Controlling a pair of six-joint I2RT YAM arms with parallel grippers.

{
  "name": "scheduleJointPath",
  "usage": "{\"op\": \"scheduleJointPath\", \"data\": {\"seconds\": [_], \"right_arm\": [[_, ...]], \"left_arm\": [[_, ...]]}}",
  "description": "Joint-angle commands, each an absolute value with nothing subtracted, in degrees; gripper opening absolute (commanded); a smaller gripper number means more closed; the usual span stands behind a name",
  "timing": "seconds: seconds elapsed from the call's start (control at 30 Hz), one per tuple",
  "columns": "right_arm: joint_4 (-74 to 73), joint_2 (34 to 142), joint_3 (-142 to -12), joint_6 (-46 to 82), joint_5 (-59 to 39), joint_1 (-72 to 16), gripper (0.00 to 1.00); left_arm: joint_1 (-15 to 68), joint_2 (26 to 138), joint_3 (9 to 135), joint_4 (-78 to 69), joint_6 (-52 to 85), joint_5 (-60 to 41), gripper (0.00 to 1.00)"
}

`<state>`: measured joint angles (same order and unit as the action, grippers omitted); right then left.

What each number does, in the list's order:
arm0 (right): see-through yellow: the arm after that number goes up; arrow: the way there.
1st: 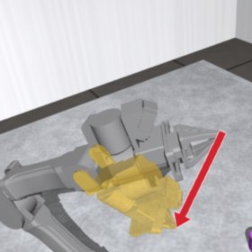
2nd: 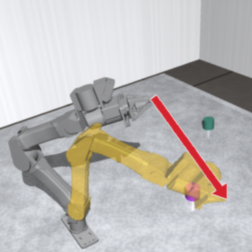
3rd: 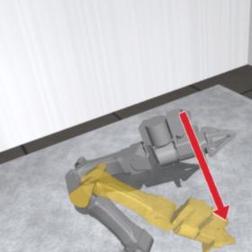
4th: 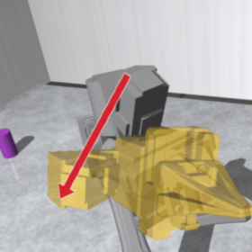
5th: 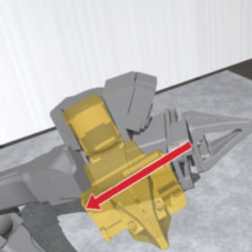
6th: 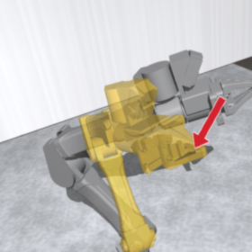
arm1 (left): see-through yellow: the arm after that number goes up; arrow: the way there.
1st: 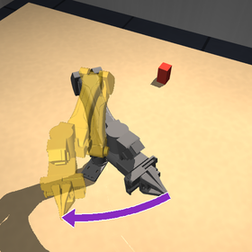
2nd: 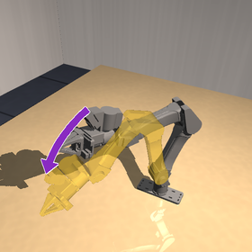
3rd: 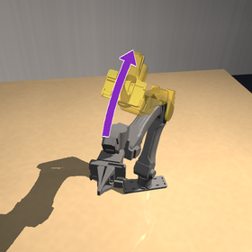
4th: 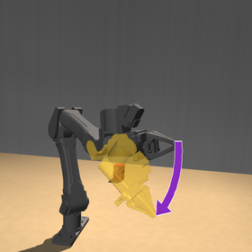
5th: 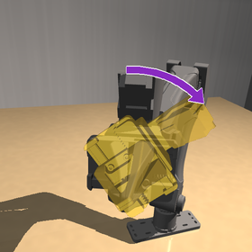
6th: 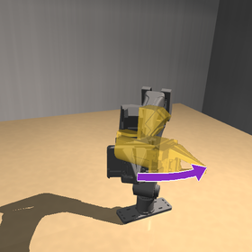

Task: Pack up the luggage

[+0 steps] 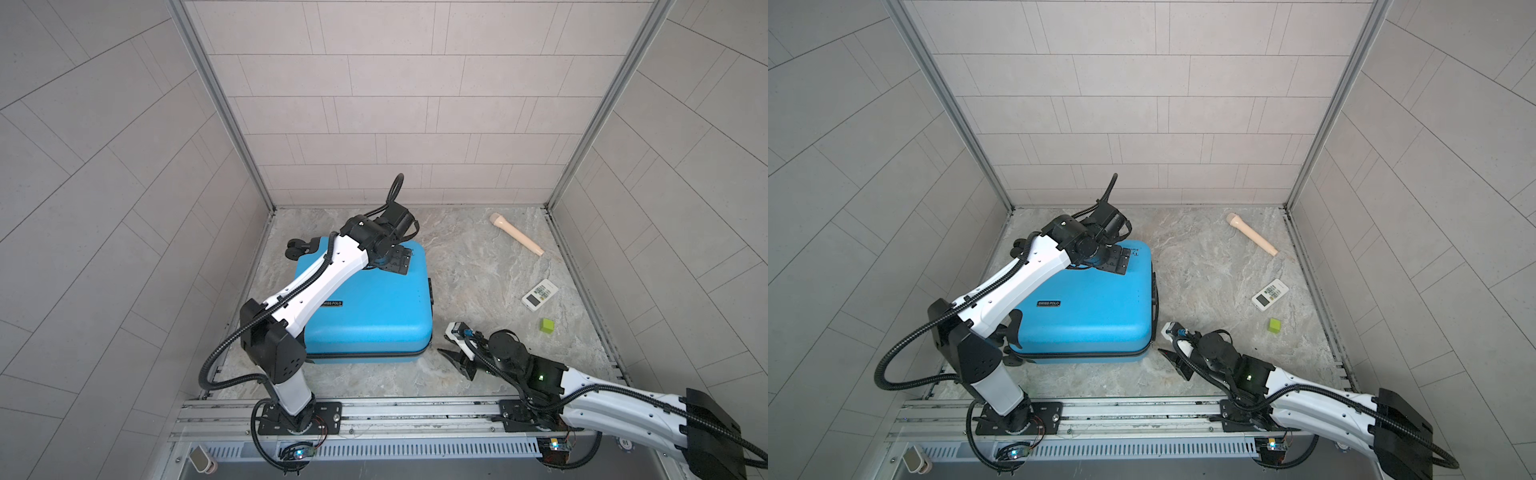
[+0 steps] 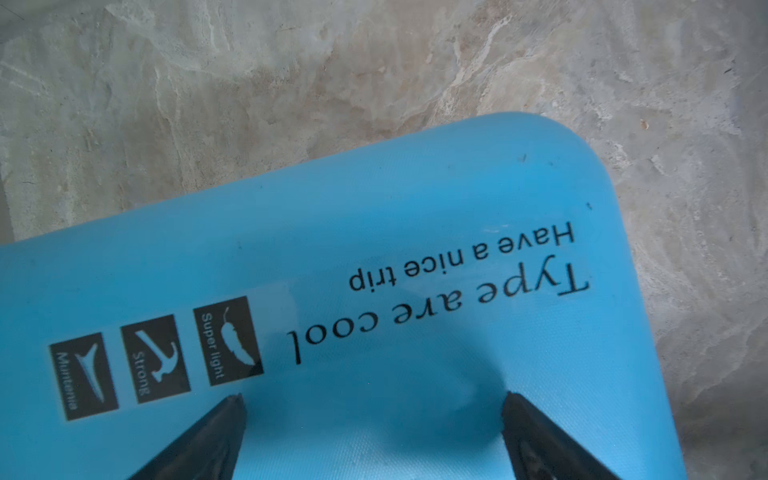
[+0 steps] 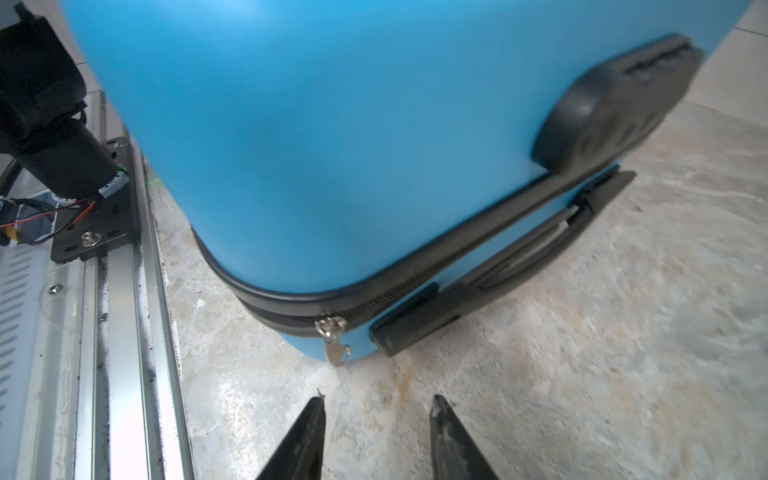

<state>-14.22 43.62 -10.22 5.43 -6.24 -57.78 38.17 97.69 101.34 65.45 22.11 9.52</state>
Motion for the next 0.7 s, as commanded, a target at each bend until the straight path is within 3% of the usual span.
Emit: {"op": "scheduleJointPath", "data": {"seconds": [0.0, 0.2, 0.67], "right_arm": [[-20.53, 46.90, -12.55, 1.79, -6.65, -59.77, 0.42], [-22.16, 52.08, -14.85, 0.70, -6.43, -60.82, 0.35], [-23.99, 54.27, -13.23, 0.18, -4.97, -60.78, 0.30]], "left_arm": [[38.50, 98.87, 100.57, 70.59, 22.07, 10.07, 1.00], [38.48, 98.80, 99.51, 70.16, 22.31, 9.69, 1.00], [38.47, 98.45, 98.60, 69.61, 22.41, 9.08, 1.00]]}}
